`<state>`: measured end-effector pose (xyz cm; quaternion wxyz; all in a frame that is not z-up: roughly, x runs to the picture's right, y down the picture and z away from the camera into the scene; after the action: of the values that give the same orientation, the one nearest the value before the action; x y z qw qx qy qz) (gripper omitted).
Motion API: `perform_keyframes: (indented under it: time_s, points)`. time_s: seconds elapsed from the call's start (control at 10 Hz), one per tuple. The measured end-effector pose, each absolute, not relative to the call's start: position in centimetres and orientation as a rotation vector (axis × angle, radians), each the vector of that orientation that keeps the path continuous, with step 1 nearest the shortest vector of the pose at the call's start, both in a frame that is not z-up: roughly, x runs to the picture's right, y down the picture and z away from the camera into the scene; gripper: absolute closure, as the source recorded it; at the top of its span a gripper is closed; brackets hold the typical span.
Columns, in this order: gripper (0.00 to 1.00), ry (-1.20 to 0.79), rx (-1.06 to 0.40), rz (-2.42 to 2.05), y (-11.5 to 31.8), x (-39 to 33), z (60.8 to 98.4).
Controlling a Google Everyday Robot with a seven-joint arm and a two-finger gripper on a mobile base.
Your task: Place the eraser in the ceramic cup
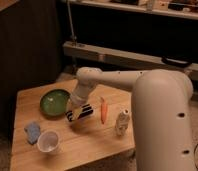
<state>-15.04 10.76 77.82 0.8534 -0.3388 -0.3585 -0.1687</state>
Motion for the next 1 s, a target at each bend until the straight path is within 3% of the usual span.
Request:
perform_keyframes:
  time_s: [0.4,0.8,1.0]
  points:
    - [1.00,-0.996,-0.603,-0.141,3.2,-14.8,69.8]
    - [1.00,-1.312,-0.523,0.025,-0.3,-16.3,61.7]
    - [1.00,-1.403,-0.514,0.042,0.1,-17.7,58.5]
